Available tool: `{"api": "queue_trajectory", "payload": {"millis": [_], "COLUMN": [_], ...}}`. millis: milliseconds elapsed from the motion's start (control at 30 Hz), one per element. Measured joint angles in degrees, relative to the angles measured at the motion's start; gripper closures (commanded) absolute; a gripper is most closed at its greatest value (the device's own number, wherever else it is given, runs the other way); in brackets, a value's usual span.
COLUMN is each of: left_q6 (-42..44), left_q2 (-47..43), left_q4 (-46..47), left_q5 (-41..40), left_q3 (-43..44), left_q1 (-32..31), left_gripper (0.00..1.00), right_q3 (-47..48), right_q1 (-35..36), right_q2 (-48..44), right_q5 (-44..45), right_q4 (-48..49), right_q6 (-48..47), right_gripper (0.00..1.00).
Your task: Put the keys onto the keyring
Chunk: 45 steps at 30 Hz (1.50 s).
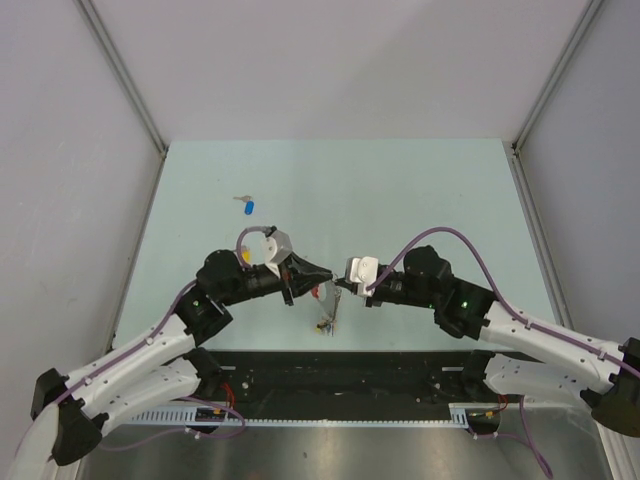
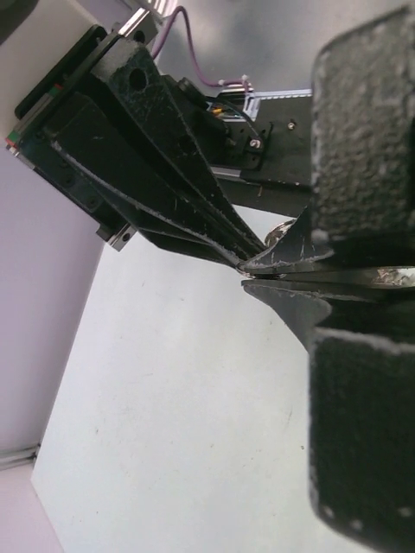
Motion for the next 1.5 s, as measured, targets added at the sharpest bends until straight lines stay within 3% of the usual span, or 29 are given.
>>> {"api": "queue_trajectory", "payload": {"millis": [133,400,600,1000,1233,1400,1500], "left_q6": [-0.59,2.43,5.77,7.45,8.41,8.74,8.61], "left_q2": [-0.74,-4.02,-3.19,-4.09,-10.6,-15.52,-17.99], "left_q4": [0.76,-5.01,-11.52,-19.19,-23.21,-26.84,-28.46], "left_q5": [-1.44,-5.01,-6.69,-13.07,-20.7,-27.91,-32.72], "left_q3": [-0.5,0.85,4.02,5.14,5.16,5.16,5.16], "left_q1": [-0.02,-0.02,0.04,0.09,0.31,0.42,0.46], "left_gripper": [0.68,0.4,0.25,0.17,0.11,0.0,0.0], "right_q3": [-0.17,-0.35,0.09,3.28,11.87,22.38,26.62], "right_q1": [0.26,0.44,-0.42,-7.39,-15.08,-22.1,-25.94], "right_q2": [-0.5,-0.66,0.22,4.68,18.49,30.18,34.56], "right_q5": [0.15,0.17,0.17,-3.45,-5.88,-4.83,-3.89], "right_q4": [0.26,-1.31,-3.02,-3.67,0.52,5.62,8.87], "right_q6": [0.0,-0.33,-0.48,0.09,1.88,3.87,5.14], "right_gripper": [1.0,1.0,1.0,1.0,1.0,1.0,1.0]}}
